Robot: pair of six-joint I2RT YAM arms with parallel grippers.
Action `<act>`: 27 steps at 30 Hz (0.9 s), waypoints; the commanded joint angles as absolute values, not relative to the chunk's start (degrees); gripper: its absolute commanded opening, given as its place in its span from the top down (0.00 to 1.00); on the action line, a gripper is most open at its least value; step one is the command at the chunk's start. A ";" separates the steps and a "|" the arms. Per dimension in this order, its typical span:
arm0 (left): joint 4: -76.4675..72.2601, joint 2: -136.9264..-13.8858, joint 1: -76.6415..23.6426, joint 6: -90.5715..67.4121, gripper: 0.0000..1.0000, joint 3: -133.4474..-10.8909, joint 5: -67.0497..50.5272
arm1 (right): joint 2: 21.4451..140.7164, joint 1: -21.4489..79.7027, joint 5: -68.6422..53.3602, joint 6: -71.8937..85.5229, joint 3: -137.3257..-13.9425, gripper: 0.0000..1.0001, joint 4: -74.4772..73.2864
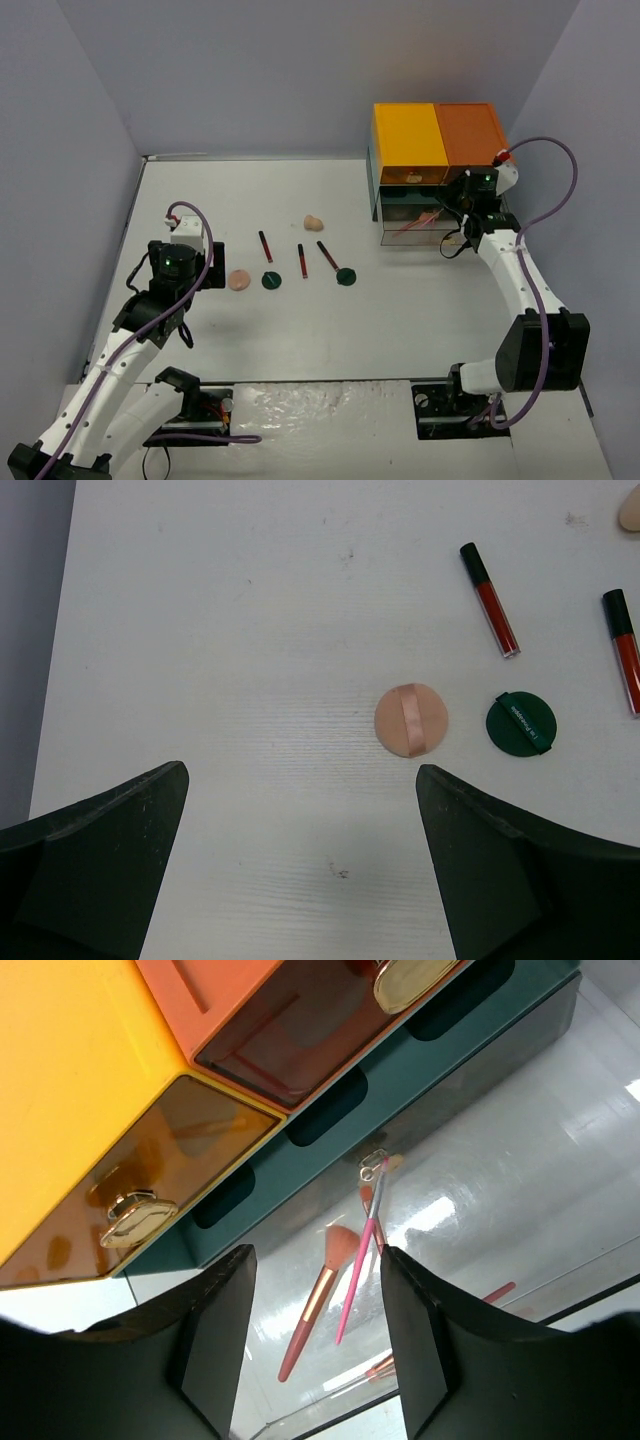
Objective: Organize the makeup
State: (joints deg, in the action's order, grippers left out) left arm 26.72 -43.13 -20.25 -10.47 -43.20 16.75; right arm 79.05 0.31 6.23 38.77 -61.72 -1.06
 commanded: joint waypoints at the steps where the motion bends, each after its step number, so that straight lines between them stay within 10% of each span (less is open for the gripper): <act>1: 23.47 -43.41 -20.39 -9.31 0.03 -44.92 16.97 | 74.15 -4.21 -1.37 34.80 -60.02 0.51 1.67; 12: 23.47 -43.87 -20.39 -9.21 0.03 -45.02 16.61 | 67.39 -11.95 -9.37 31.51 -48.56 0.82 -2.97; 27: 23.64 -44.10 -20.30 -8.99 0.03 -45.09 17.07 | 79.77 -11.87 -14.74 32.01 -52.75 0.83 6.84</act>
